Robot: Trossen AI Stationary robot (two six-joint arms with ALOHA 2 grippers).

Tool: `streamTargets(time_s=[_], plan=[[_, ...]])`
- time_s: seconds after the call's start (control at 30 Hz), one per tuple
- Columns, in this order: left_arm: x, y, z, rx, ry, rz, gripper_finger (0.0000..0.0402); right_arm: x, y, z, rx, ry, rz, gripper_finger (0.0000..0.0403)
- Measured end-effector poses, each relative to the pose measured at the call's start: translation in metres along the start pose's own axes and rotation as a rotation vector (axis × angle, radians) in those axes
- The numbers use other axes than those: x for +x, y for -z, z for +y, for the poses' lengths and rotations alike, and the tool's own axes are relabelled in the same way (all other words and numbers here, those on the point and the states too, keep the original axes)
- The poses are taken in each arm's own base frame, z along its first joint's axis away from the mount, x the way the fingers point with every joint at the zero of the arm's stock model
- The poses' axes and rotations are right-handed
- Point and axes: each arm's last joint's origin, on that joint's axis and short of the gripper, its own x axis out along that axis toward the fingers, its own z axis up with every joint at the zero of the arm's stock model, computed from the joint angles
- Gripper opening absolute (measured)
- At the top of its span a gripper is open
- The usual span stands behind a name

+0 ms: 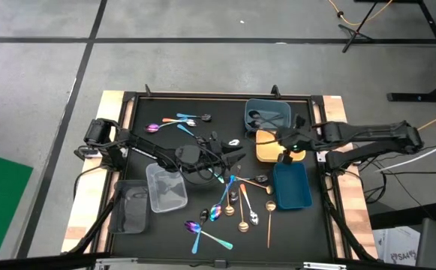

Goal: Sort silverware by color (type)
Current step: Put the orange spoon into the yellow bin, then put the purple spoon into the transparent bin

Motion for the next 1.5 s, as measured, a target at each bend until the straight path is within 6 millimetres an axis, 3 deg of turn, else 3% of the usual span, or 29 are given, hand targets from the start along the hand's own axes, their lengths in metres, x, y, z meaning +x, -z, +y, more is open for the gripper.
streamTargets(time_s=[0.3, 0.47, 0.77, 1.0, 1.3, 1.5], plan=[[0.0, 0.0, 0.0, 0.001, -0.001, 0.001, 0.0136, 0.037, -0.003, -0.007, 0.02, 0.035, 0.206, 0.0], [0.0, 0.001, 0.0, 0.003, -0.001, 0.005, 0.0136, 0.059, -0.005, -0.009, 0.054, -0.038, 0.31, 0.0], [0.0, 0.005, 0.001, 0.02, -0.007, 0.048, 0.0136, 0.087, -0.005, -0.008, -0.016, -0.044, 0.424, 0.0], [0.0, 0.005, 0.001, 0.019, -0.007, 0.048, 0.0136, 0.098, -0.006, -0.004, -0.022, -0.042, 0.437, 0.0], [0.0, 0.005, 0.001, 0.018, -0.007, 0.048, 0.0136, 0.098, -0.006, -0.004, -0.022, -0.043, 0.436, 0.0001], [0.0, 0.005, 0.001, 0.017, -0.007, 0.048, 0.0136, 0.098, -0.006, -0.004, -0.022, -0.043, 0.436, 0.0039]])
